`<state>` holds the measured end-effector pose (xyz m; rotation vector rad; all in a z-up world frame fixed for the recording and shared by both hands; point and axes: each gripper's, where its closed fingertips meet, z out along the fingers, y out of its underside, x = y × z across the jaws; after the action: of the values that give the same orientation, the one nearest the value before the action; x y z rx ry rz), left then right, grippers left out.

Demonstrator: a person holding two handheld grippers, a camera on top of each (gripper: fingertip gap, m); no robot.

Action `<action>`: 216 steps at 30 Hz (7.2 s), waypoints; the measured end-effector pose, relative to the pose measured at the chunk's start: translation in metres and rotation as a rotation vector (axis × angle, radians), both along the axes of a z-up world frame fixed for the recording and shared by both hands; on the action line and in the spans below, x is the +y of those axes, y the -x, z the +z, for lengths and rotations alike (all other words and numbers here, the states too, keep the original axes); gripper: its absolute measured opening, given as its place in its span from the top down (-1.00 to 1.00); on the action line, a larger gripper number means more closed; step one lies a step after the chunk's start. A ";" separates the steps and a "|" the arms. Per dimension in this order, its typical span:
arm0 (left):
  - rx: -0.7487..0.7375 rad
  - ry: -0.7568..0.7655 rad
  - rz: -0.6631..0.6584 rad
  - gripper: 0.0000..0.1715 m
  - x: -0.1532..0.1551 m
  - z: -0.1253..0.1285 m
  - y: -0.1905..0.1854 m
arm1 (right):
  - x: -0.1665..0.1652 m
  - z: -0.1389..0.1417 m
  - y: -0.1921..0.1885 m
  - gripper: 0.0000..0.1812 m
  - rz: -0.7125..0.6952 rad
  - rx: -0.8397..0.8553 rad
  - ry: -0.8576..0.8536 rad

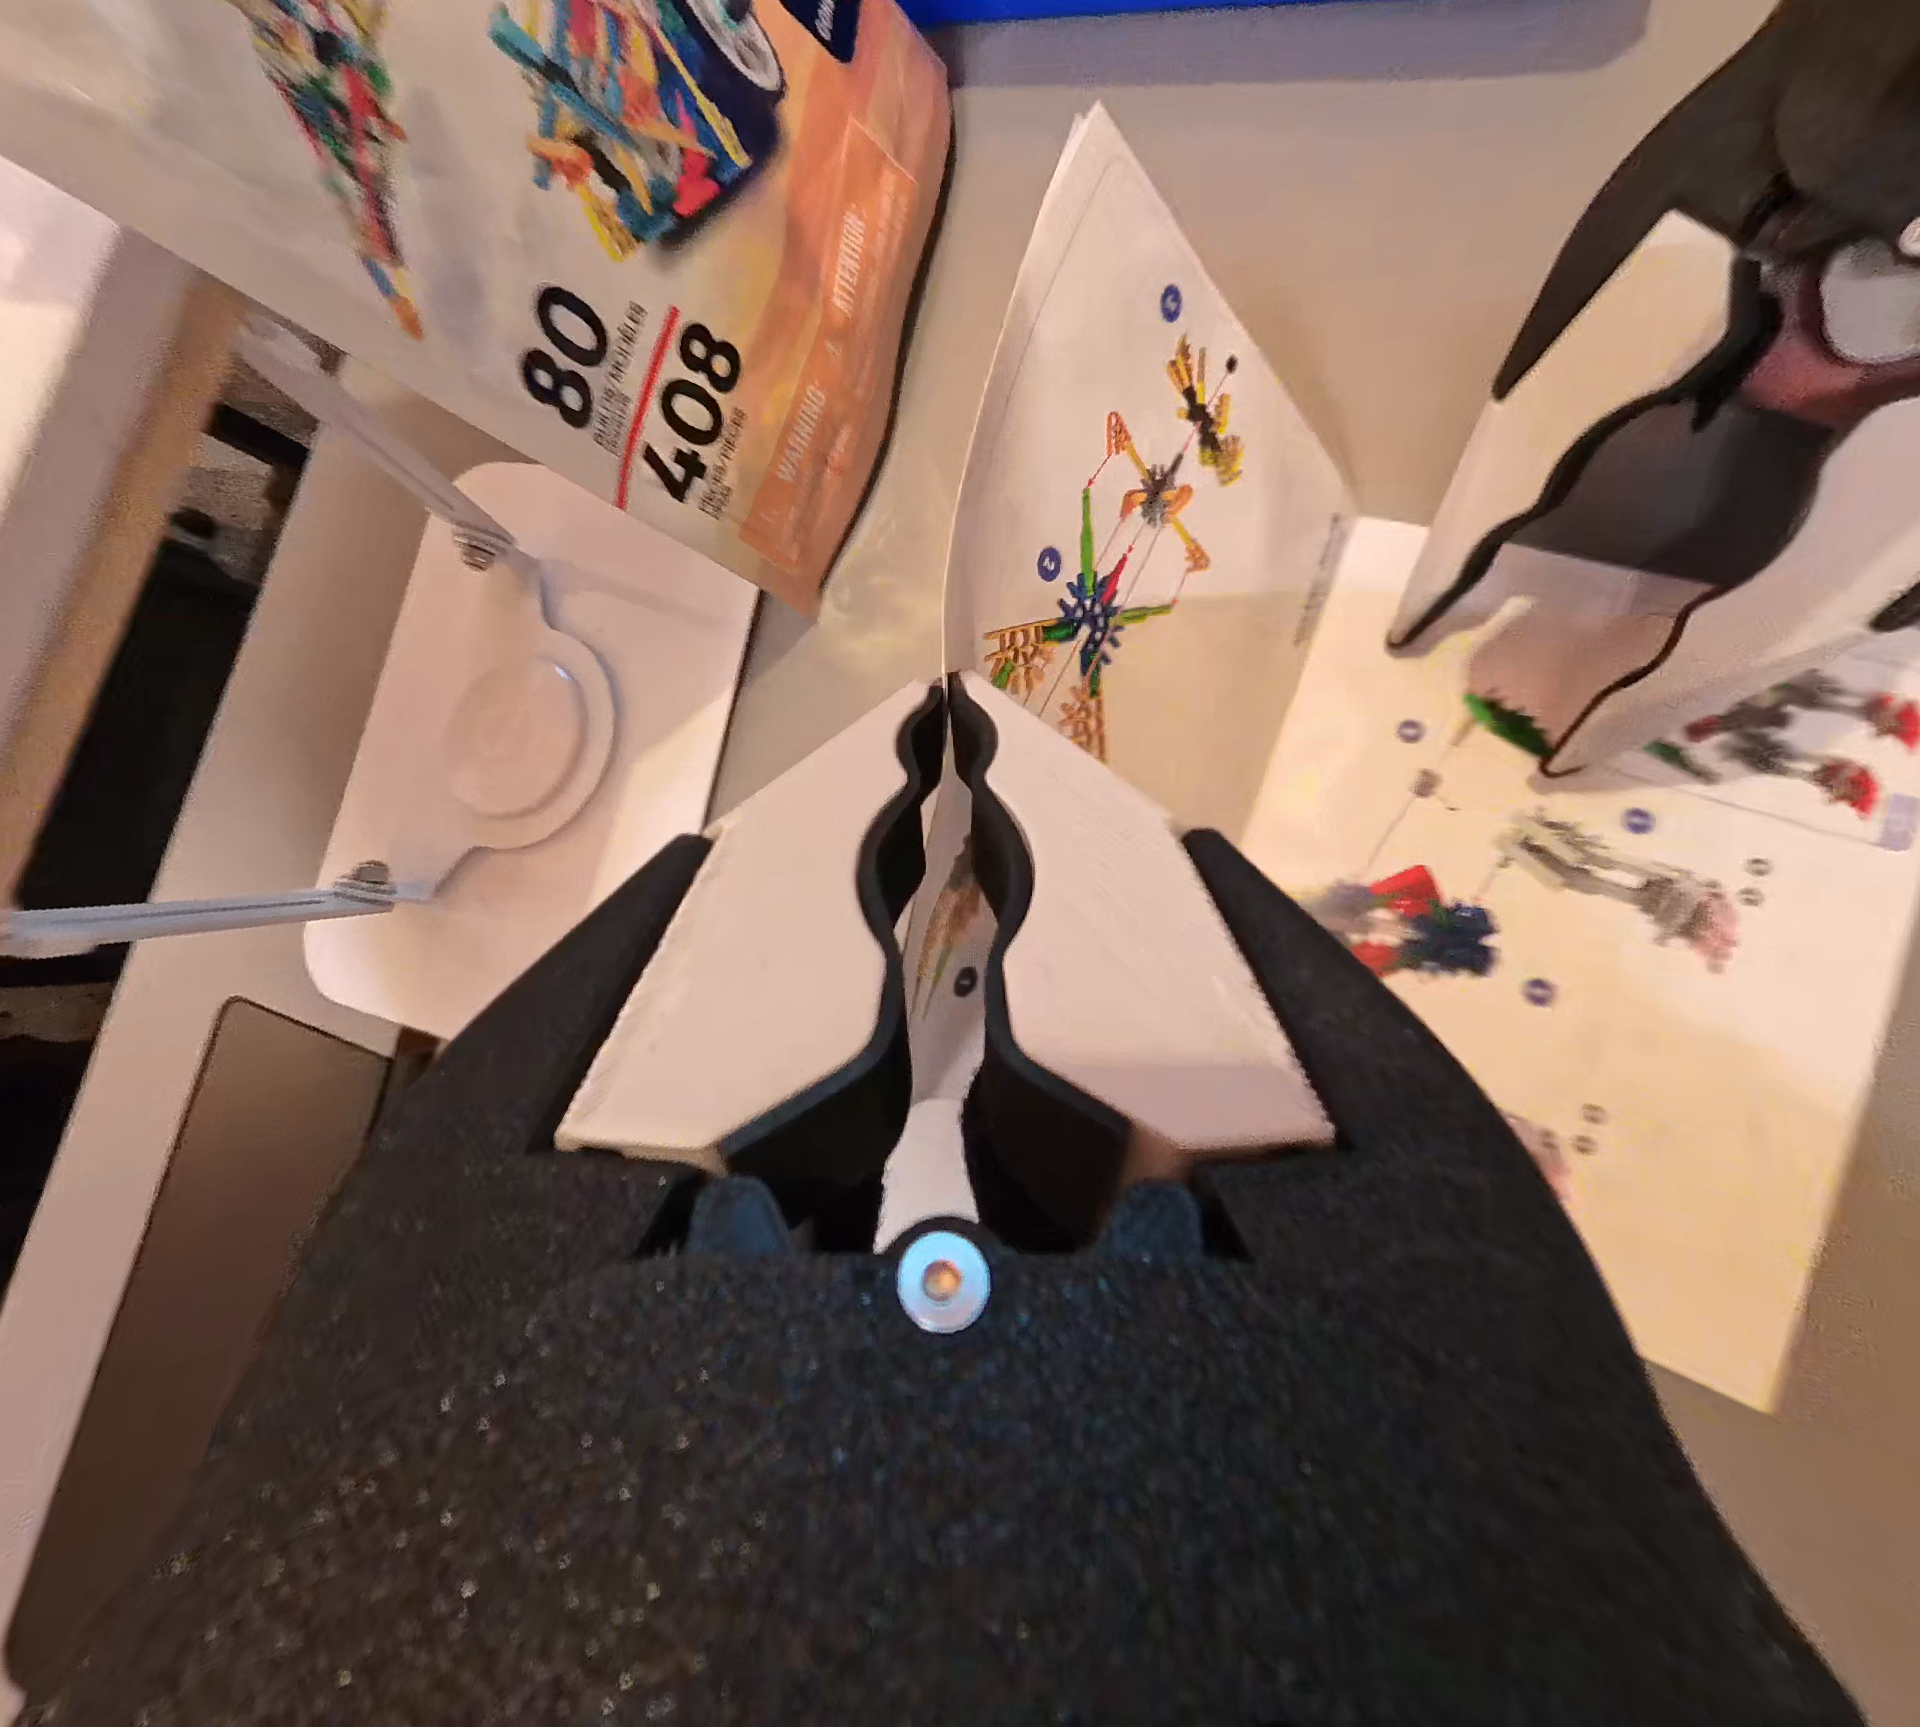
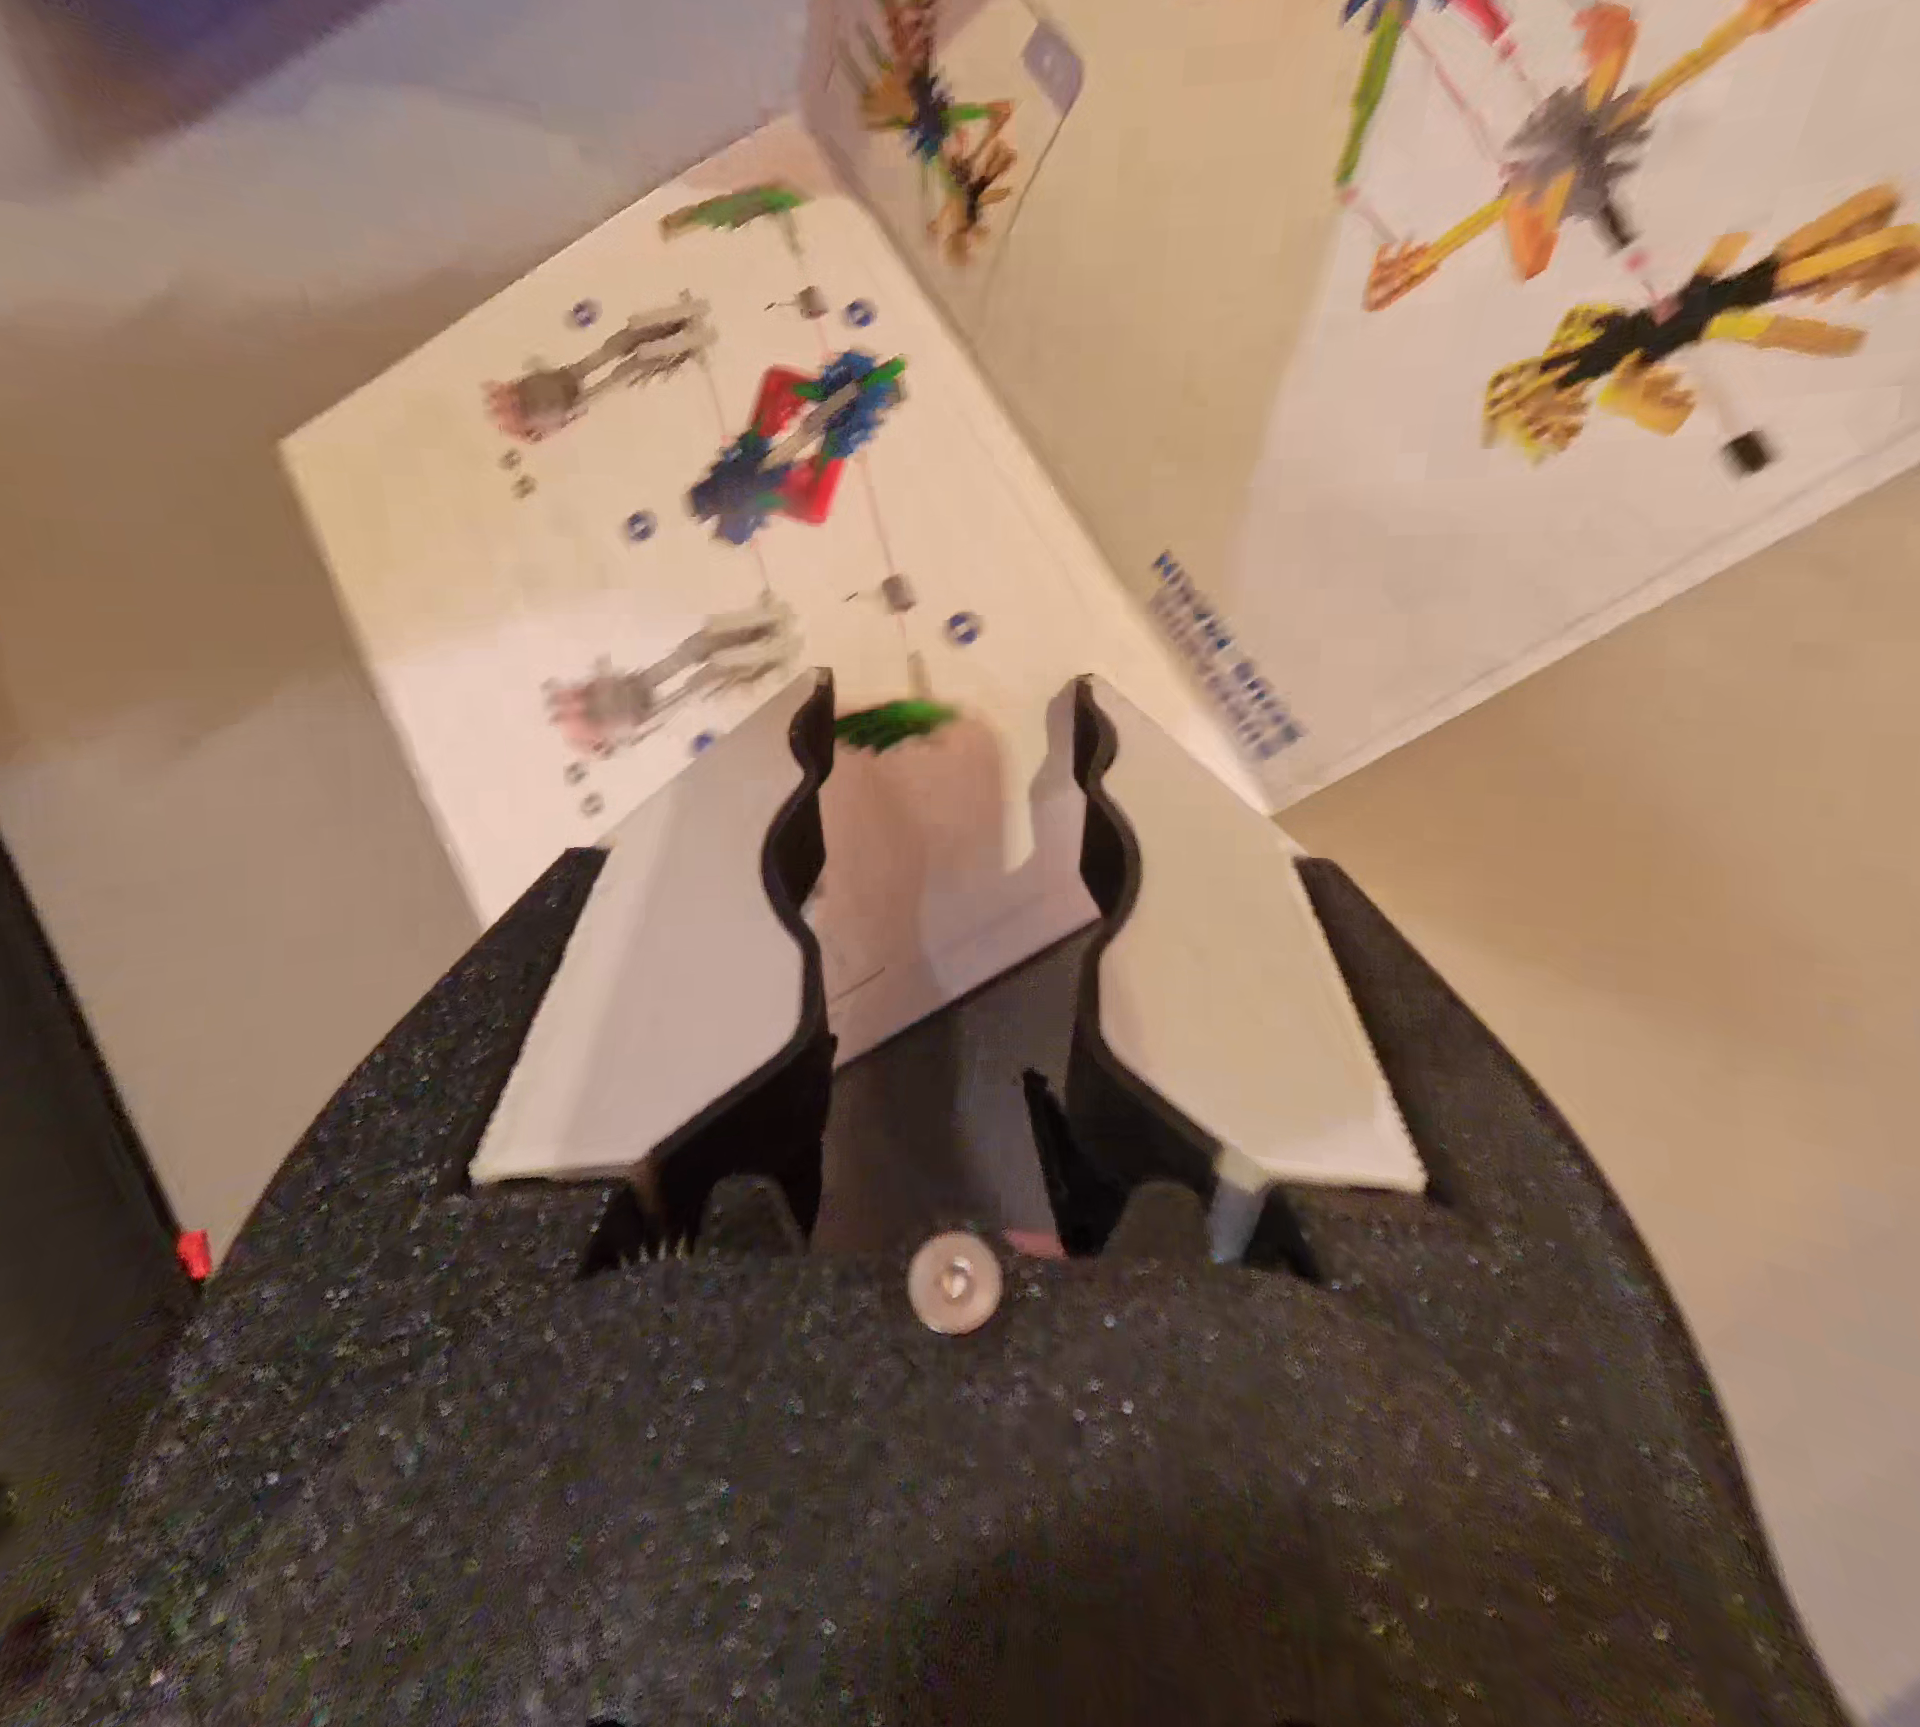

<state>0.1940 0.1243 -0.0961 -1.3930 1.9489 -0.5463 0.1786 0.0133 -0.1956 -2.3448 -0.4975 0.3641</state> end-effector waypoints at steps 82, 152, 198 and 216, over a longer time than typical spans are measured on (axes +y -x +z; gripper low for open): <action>-0.246 0.059 -0.221 1.00 -0.138 0.280 -0.020 | -0.072 0.255 -0.112 0.52 -0.525 -0.225 -0.884; 0.063 0.133 0.153 0.27 -0.062 0.018 0.038 | -0.209 0.058 0.057 1.00 0.304 0.120 -0.201; 0.217 0.745 -0.266 0.59 -0.308 -0.066 0.090 | -0.228 0.025 0.066 1.00 0.358 0.113 -0.026; 0.049 0.929 0.475 0.51 -0.199 -0.056 0.206 | -0.158 0.090 0.103 0.68 0.435 0.113 -0.139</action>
<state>-0.0118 -0.0746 -0.1516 -2.3457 1.3180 -1.2658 0.0759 -0.1451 -0.1058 -2.0578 -0.9477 0.6367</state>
